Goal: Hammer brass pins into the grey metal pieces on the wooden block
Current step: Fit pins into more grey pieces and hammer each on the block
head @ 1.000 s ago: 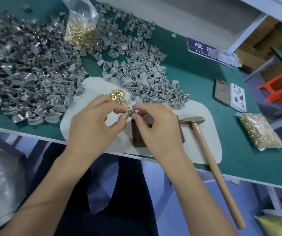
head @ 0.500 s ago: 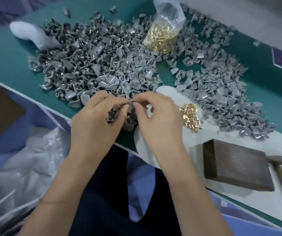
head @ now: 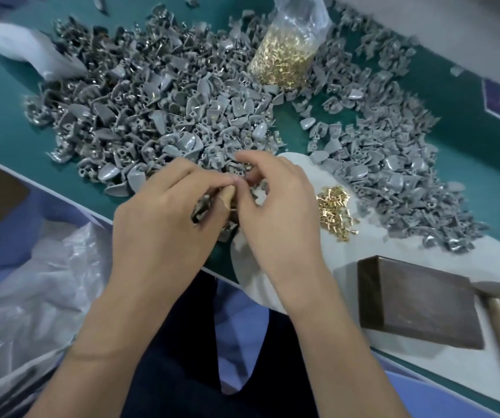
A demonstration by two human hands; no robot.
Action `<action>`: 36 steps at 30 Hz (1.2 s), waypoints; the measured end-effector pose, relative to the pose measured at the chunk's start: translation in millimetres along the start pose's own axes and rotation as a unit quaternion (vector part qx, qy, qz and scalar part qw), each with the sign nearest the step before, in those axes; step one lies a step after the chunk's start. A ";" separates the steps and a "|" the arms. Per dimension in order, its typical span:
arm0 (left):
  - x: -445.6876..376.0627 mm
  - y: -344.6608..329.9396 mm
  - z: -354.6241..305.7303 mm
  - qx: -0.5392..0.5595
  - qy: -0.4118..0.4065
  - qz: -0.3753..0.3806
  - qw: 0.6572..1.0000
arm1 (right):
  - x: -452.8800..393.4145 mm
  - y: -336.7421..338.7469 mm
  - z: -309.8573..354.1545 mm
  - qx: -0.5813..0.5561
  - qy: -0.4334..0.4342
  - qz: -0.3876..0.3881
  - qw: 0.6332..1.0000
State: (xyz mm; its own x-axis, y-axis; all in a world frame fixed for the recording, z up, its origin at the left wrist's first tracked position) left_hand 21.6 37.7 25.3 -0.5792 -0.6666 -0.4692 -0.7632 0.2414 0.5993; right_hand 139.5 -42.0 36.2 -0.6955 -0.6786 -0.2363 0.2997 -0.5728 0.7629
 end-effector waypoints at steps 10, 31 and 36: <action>-2.1 -56.4 -59.3 0.053 -0.045 0.163 0.984 | 13.9 96.5 -78.9 0.131 -0.154 -0.019 0.979; -2.8 -114.9 -92.0 0.074 -0.027 0.185 0.980 | 25.6 126.9 -120.9 0.060 -0.183 -0.007 0.981; -28.6 -132.5 -113.8 -0.043 -0.048 0.193 0.979 | 64.1 146.7 -132.1 -0.101 -0.168 -0.190 0.962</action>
State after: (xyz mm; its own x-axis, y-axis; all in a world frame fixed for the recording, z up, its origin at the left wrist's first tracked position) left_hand 171.9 -55.5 33.1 -0.8468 -0.4679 -0.2531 -0.4581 0.3995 0.7941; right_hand 225.1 -230.3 53.5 -0.9418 -0.2346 -0.2407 0.0791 -0.8507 0.5196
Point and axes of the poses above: each hand's wrist, its own x-axis away from the middle knuckle, its own y-axis out of the back of the hand, z = x × y, the point moved 2 cm from there along -x, towards the middle knuckle, and after that the axes turned 3 degrees about x, right-handed, at the moved point
